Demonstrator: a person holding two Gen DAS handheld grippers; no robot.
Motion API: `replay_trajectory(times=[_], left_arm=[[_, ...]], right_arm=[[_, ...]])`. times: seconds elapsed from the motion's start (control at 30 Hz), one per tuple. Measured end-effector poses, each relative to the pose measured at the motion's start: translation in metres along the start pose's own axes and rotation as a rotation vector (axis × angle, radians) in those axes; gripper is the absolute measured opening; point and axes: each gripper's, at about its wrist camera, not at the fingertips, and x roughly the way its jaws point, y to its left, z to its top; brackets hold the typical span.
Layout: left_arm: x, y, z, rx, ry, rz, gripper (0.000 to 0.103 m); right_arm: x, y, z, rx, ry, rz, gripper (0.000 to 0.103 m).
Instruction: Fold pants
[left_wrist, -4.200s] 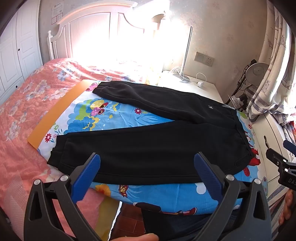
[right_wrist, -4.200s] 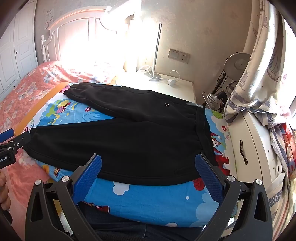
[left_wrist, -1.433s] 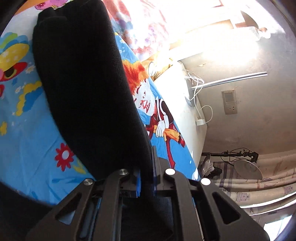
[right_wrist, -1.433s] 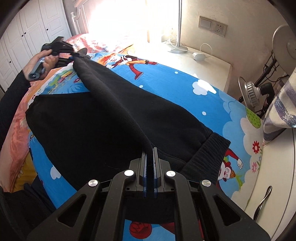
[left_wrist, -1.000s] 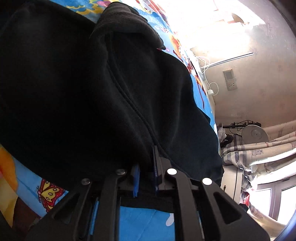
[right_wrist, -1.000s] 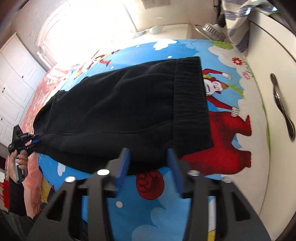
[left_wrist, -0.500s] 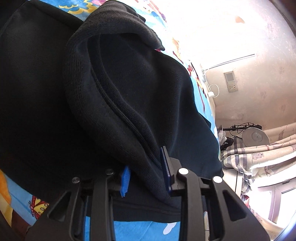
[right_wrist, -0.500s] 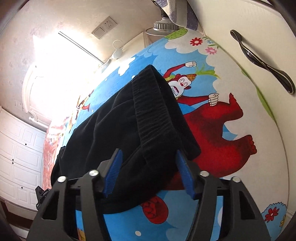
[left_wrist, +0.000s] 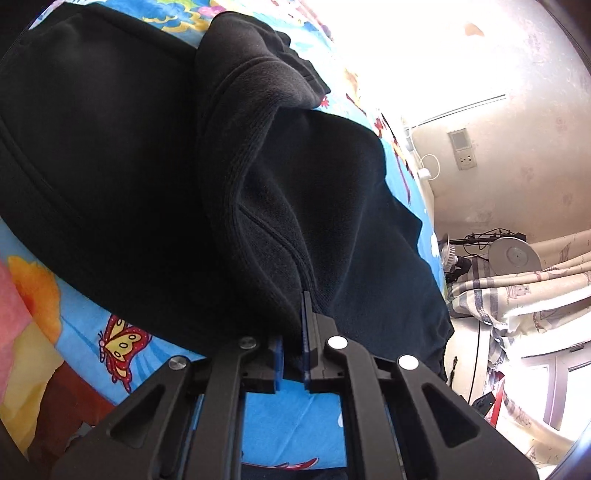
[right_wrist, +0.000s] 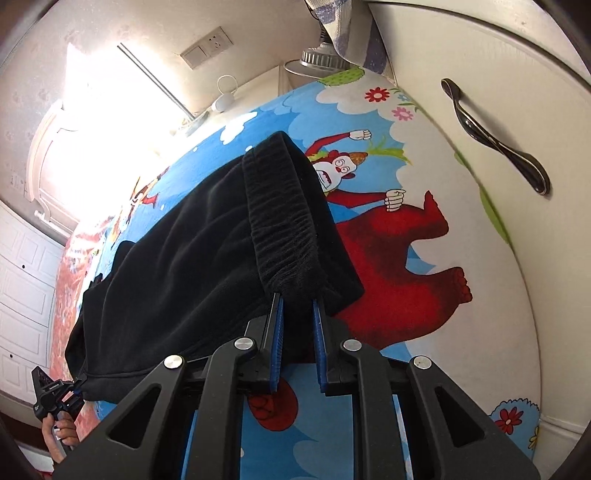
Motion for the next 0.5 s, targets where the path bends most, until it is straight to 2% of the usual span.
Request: replay_trajectory(times=[0.13,0.27,0.3,0.33,0.37,0.4,0.43,0.5], left_arm=[[-0.010,-0.001,-0.005,0.022,-0.018,-0.002,0.007],[0.002,0.003,-0.008,0.015,0.016,0.055,0.013],[0.000,0.004,-0.009,0.019,0.018,0.057,0.014],[-0.005,0.002,-0.010,0.050,0.003,0.072,0.020],[-0.014,-0.003,-0.011,0.091,-0.027,0.109,0.023],[-0.025,-0.009,-0.010,0.137,-0.068,0.156,0.032],[-0.037,-0.017,-0.009,0.194,-0.124,0.215,0.043],[-0.053,-0.041,-0.001,0.323,-0.228,0.337,0.052]], right_arm=[[-0.011,0.006,0.000,-0.029,-0.024,-0.007,0.016],[0.002,0.008,-0.005,-0.057,-0.016,-0.137,0.020],[-0.001,0.009,-0.007,-0.064,-0.032,-0.169,0.029],[-0.008,0.011,-0.008,-0.073,-0.058,-0.225,0.049],[-0.017,0.013,-0.010,-0.083,-0.099,-0.303,0.059],[-0.028,0.016,-0.011,-0.091,-0.149,-0.368,0.072],[-0.038,0.019,-0.011,-0.100,-0.192,-0.383,0.072],[-0.050,0.032,-0.008,-0.113,-0.242,-0.353,0.073]])
